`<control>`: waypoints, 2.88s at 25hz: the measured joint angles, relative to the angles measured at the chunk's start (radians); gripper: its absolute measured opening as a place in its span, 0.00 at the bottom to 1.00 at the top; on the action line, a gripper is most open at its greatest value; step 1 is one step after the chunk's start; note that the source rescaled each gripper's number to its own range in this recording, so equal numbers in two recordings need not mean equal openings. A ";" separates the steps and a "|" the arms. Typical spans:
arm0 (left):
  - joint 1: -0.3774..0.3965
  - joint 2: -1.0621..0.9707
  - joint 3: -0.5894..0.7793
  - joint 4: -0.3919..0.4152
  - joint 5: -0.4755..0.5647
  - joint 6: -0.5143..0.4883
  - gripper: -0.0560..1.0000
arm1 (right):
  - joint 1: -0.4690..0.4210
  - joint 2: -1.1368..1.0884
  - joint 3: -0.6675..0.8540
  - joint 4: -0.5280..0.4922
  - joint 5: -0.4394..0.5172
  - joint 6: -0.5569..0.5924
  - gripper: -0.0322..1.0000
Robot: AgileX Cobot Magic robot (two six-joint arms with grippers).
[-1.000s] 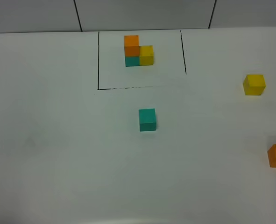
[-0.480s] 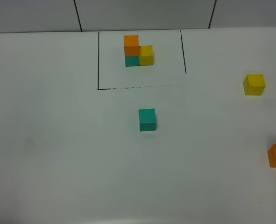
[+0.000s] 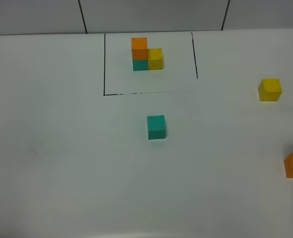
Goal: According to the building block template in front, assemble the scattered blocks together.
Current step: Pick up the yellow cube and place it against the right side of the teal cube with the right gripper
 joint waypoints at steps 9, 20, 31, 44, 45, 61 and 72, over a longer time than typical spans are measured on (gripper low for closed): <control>0.000 0.000 0.000 0.000 0.000 0.000 0.25 | 0.019 0.182 -0.208 0.013 -0.011 -0.036 0.78; 0.000 0.000 0.000 0.000 0.000 0.001 0.25 | 0.098 0.566 -0.610 0.021 0.050 -0.038 0.78; 0.000 0.000 0.000 0.000 0.000 0.001 0.25 | 0.126 0.782 -0.805 0.020 0.111 -0.029 0.78; 0.000 0.000 0.000 0.000 0.000 0.001 0.25 | 0.125 0.835 -0.812 0.020 0.072 -0.025 0.55; 0.000 0.000 0.000 0.000 0.000 0.001 0.25 | 0.125 0.835 -0.812 0.020 0.072 -0.025 0.46; 0.000 0.000 0.000 0.000 0.000 0.001 0.25 | 0.204 0.658 -0.790 -0.038 0.279 -0.292 0.06; 0.000 0.000 0.000 0.000 0.000 0.000 0.25 | 0.478 0.637 -0.738 -0.079 0.330 -0.657 0.06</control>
